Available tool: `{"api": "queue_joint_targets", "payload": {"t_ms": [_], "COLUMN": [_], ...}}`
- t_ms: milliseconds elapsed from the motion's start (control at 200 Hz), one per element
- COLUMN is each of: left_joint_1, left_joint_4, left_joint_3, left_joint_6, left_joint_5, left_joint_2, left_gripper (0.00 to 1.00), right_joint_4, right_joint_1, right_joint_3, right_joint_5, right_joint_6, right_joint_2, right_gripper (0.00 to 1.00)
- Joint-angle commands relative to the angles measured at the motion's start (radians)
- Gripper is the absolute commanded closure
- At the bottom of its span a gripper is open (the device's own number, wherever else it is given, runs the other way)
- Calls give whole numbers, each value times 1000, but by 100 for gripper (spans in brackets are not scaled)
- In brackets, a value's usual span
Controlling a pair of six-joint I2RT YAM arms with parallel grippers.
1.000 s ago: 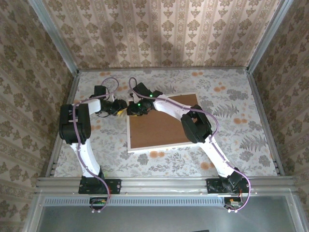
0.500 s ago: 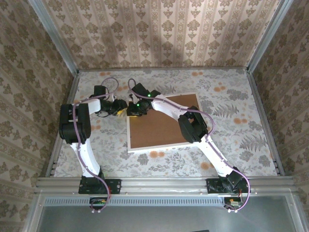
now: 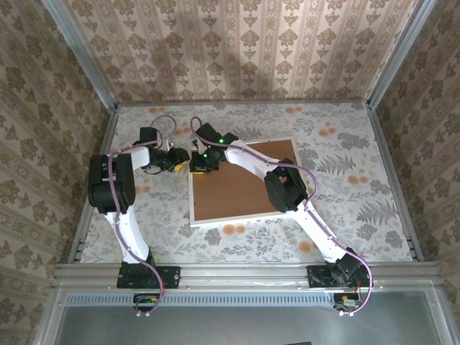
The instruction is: Put the photo into the frame
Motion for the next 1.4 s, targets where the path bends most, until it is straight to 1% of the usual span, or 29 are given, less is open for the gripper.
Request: {"api": "queue_joint_targets", "payload": {"t_ms": [0, 150, 265, 450, 795, 920, 1190, 1285, 1395], "left_joint_1": [-12, -14, -21, -31, -49, -57, -63, -63, -59], "left_joint_4": [18, 1, -20, -42, -78, -106, -125, -118, -100], "left_joint_3": [8, 17, 27, 42, 77, 103, 116, 115, 97], "left_joint_6": [32, 42, 55, 67, 80, 90, 97, 90, 77], "left_joint_5": [-5, -16, -35, -56, -83, -91, -105, -103, -105], "left_joint_2": [51, 55, 55, 55, 75, 93, 96, 87, 61], "left_gripper": [56, 57, 57, 58, 60, 61, 63, 63, 64], "right_joint_4": [-97, -125, -184, -216, -393, -420, -464, -461, -444], "right_joint_1": [10, 10, 10, 10, 32, 34, 23, 10, -17], "right_joint_3": [21, 38, 84, 109, 253, 272, 293, 290, 271], "right_joint_5": [30, 47, 72, 92, 211, 229, 233, 198, 119], "right_joint_6": [-17, -27, -32, -38, -97, -100, -90, -80, -64], "right_joint_2": [47, 53, 68, 77, 127, 134, 143, 144, 141], "right_gripper": [87, 90, 93, 95, 99, 100, 100, 100, 100]}}
